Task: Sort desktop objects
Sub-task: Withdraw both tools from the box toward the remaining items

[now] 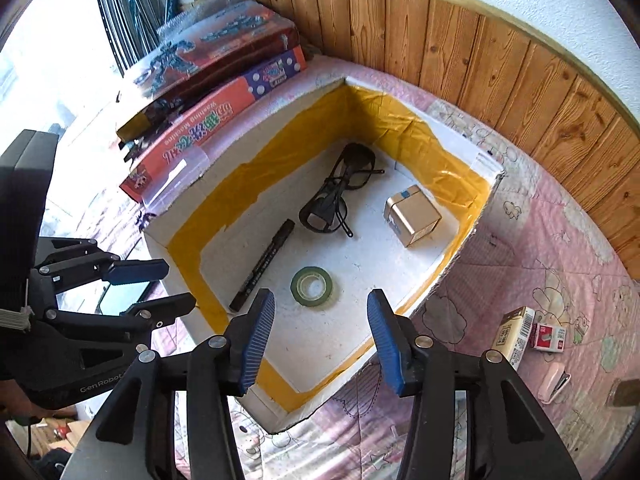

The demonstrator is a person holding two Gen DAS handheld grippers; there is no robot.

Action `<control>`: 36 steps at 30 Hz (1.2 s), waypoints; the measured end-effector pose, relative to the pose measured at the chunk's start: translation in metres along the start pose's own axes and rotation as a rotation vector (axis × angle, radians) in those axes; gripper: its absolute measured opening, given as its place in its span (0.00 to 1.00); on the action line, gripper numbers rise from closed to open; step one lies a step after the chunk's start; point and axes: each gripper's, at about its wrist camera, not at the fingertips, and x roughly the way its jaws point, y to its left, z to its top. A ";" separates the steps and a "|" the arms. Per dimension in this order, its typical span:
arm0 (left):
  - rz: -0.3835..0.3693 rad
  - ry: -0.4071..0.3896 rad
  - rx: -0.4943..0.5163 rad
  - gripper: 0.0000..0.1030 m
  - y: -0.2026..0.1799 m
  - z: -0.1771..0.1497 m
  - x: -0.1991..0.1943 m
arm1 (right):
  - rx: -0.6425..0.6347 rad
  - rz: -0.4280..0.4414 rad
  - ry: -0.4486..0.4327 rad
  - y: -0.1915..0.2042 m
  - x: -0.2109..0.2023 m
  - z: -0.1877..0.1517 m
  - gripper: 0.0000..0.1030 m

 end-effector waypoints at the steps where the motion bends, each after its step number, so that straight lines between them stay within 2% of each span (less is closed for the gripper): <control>1: 0.006 -0.026 0.004 0.37 -0.004 -0.001 -0.004 | 0.008 -0.002 -0.033 -0.001 -0.008 -0.003 0.52; 7: -0.008 -0.204 0.006 0.37 -0.024 -0.011 -0.047 | 0.065 -0.008 -0.239 -0.011 -0.053 -0.026 0.54; 11: -0.030 -0.289 0.021 0.37 -0.040 -0.017 -0.067 | 0.103 -0.022 -0.376 -0.019 -0.085 -0.046 0.55; 14: -0.066 -0.308 0.041 0.37 -0.054 -0.019 -0.071 | 0.116 -0.045 -0.439 -0.022 -0.103 -0.061 0.55; 19: -0.134 -0.279 0.086 0.38 -0.080 -0.019 -0.066 | 0.148 -0.100 -0.501 -0.031 -0.120 -0.092 0.56; 23: -0.167 -0.244 0.130 0.38 -0.105 -0.014 -0.053 | 0.223 -0.147 -0.498 -0.051 -0.122 -0.124 0.56; 28: -0.205 -0.186 0.184 0.40 -0.139 -0.006 -0.032 | 0.396 -0.196 -0.410 -0.096 -0.105 -0.172 0.57; 31: -0.248 -0.104 0.223 0.42 -0.161 -0.004 -0.008 | 0.493 -0.213 -0.353 -0.119 -0.089 -0.199 0.57; 36: -0.243 -0.012 0.272 0.42 -0.198 -0.006 0.034 | 0.557 -0.206 -0.277 -0.144 -0.062 -0.223 0.57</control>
